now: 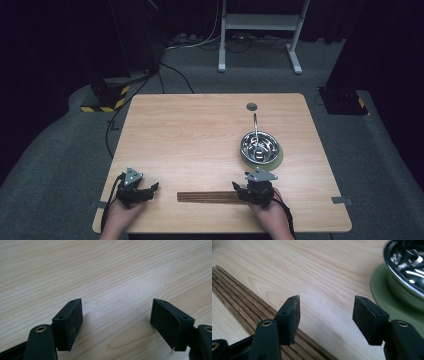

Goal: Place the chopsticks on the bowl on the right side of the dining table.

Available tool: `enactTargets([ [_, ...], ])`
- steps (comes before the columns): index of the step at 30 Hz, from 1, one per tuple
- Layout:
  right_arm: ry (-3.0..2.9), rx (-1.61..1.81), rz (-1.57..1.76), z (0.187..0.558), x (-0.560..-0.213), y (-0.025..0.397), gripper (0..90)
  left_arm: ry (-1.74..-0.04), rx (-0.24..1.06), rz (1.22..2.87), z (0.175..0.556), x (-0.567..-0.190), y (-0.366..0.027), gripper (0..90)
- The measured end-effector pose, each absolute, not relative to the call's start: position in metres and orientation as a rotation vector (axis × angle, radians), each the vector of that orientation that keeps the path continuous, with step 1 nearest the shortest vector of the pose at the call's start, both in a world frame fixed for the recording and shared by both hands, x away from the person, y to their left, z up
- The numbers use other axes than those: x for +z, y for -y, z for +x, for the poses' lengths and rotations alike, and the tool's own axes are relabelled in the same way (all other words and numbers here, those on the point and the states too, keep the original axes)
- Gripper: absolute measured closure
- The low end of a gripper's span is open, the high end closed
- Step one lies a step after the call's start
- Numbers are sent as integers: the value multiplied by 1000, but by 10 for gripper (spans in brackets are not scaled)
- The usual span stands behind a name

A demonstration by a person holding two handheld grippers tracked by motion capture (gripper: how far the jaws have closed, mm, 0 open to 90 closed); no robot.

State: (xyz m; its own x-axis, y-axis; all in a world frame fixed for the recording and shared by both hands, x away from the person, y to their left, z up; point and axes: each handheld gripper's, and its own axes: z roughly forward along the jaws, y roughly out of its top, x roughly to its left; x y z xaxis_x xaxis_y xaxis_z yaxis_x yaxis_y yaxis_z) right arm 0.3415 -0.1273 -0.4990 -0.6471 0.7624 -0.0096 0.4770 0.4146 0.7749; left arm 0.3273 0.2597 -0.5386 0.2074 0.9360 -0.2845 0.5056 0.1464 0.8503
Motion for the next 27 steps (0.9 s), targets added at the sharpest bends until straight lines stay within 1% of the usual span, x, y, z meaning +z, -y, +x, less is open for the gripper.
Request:
enactTargets([
  [3,-2327,1092,1049,347,-496,118,355,-1436,550,1496,327,-539,-260,258],
  [6,-2349,1104,1032,351,-495,110,370,-1436,550,1497,327,-539,-260,258],
  [7,-2364,1115,1010,349,-499,107,397,-1436,550,1495,327,-539,-260,258],
  [9,-2374,1119,1008,347,-500,106,409,-1436,550,1496,327,-539,-260,258],
  [10,-2383,1120,997,345,-502,106,430,-1436,550,1495,327,-539,-260,258],
  [11,-2399,1135,1000,339,-505,107,486,-1435,551,1502,327,-539,-260,258],
  [12,-2399,1135,1000,339,-505,107,486,-1435,551,1502,327,-539,-260,258],
  [13,-2386,1138,965,333,-508,108,525,-1432,552,1502,327,-539,-260,259],
  [15,-2383,1137,958,331,-508,108,537,-1436,551,1491,327,-539,-259,259],
  [16,-2399,1138,953,329,-509,109,575,-1440,549,1476,327,-539,-258,260],
  [17,-2399,1138,953,329,-509,109,575,-1440,549,1476,327,-539,-258,260],
  [18,-2412,1141,969,328,-510,110,610,-1441,549,1474,327,-539,-258,260],
  [25,-2429,1121,982,331,-513,112,672,-1437,552,1485,327,-539,-259,260],
  [27,-2433,1118,980,330,-513,112,704,-1439,549,1482,327,-539,-259,260],
])
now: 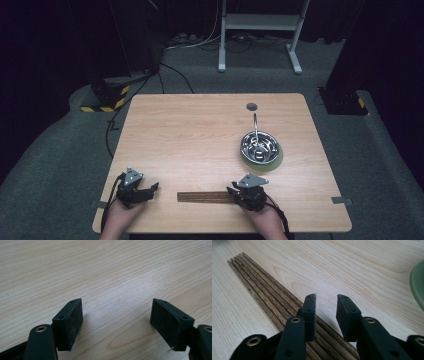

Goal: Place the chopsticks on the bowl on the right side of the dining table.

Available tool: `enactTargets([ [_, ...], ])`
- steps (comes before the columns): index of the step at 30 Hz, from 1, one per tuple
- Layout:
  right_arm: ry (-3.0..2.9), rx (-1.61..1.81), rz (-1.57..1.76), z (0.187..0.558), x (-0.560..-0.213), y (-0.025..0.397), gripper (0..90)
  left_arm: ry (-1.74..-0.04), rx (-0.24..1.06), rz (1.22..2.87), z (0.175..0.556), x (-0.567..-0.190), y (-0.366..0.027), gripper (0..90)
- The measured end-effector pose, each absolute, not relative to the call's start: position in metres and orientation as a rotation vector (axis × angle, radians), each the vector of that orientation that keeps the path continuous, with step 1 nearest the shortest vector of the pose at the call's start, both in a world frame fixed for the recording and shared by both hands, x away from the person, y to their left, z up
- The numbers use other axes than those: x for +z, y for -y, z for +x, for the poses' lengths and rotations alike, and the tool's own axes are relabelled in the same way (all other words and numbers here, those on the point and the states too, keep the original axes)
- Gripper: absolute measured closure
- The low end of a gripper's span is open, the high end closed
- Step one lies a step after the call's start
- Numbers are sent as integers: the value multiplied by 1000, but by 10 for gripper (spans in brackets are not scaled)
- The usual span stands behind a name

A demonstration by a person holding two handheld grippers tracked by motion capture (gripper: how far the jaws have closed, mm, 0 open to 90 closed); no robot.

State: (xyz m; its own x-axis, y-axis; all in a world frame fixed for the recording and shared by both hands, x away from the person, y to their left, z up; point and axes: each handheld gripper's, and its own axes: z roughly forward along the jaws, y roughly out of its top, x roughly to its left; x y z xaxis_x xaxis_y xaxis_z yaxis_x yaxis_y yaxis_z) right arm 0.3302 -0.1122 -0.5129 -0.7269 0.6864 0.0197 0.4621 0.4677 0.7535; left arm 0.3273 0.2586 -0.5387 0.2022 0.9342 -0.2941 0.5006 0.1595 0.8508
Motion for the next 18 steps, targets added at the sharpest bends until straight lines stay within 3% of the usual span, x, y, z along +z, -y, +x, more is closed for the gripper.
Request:
enactTargets([
  [18,-2470,1106,983,331,-515,111,770,-1439,549,1482,327,-539,-259,260],
])
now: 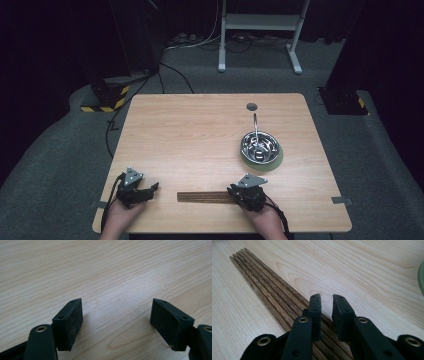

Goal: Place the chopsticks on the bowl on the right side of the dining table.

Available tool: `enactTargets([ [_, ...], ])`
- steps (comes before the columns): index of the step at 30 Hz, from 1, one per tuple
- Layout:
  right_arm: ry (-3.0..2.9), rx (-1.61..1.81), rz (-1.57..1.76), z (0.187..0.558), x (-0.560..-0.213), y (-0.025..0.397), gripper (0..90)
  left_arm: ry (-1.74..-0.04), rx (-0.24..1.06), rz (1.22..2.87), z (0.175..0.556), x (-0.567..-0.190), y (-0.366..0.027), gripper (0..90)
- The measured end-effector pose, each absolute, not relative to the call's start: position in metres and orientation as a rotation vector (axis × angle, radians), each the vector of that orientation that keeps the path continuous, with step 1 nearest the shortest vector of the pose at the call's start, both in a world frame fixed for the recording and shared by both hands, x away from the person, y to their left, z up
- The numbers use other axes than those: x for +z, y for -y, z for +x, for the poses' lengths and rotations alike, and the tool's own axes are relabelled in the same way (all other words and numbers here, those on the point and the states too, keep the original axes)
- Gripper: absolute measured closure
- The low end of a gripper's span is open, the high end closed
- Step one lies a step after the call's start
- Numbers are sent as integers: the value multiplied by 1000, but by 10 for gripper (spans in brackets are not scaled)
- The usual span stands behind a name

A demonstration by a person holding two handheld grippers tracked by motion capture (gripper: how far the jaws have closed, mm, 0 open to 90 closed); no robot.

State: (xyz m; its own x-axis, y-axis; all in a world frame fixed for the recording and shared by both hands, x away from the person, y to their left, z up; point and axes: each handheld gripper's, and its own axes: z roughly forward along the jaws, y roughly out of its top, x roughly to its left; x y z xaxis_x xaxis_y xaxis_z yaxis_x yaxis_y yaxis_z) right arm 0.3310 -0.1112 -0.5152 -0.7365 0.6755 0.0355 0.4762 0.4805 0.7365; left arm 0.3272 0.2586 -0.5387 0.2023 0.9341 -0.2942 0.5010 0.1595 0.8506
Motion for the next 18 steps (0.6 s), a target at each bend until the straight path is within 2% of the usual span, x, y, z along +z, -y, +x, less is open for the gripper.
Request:
enactTargets([
  [18,-2445,1083,1020,335,-518,115,763,-1439,549,1482,327,-539,-259,260],
])
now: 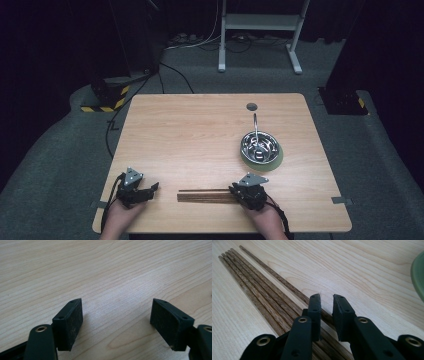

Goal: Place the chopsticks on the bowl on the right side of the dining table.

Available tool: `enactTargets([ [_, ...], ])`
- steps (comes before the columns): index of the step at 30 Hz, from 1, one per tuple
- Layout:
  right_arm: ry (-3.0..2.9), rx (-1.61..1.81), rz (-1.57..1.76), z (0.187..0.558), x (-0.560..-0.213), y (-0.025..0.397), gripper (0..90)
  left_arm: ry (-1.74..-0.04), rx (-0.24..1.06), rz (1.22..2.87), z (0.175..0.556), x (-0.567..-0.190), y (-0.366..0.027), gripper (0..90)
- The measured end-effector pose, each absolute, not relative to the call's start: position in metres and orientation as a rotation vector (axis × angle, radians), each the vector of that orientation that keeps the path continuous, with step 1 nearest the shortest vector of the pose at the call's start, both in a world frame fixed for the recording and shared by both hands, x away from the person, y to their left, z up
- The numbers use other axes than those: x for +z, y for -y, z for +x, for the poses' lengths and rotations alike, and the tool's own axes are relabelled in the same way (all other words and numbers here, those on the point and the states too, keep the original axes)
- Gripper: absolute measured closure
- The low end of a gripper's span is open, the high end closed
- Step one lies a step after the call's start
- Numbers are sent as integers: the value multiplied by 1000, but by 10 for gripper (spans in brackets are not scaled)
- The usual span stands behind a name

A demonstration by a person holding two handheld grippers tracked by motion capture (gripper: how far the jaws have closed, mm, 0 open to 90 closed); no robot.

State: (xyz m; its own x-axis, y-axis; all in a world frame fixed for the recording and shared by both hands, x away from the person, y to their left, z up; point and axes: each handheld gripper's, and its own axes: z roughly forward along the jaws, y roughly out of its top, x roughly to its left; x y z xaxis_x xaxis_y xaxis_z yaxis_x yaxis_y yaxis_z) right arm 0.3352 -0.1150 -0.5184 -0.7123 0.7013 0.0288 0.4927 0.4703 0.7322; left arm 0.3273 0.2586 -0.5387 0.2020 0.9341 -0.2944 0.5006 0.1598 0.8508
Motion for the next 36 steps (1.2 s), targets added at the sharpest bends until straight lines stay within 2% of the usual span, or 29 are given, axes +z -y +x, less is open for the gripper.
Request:
enactTargets([
  [21,-2379,1062,1100,353,-521,131,715,-1439,549,1482,327,-539,-259,260],
  [36,-2375,1046,1117,351,-521,144,687,-1443,550,1470,327,-539,-258,261],
])
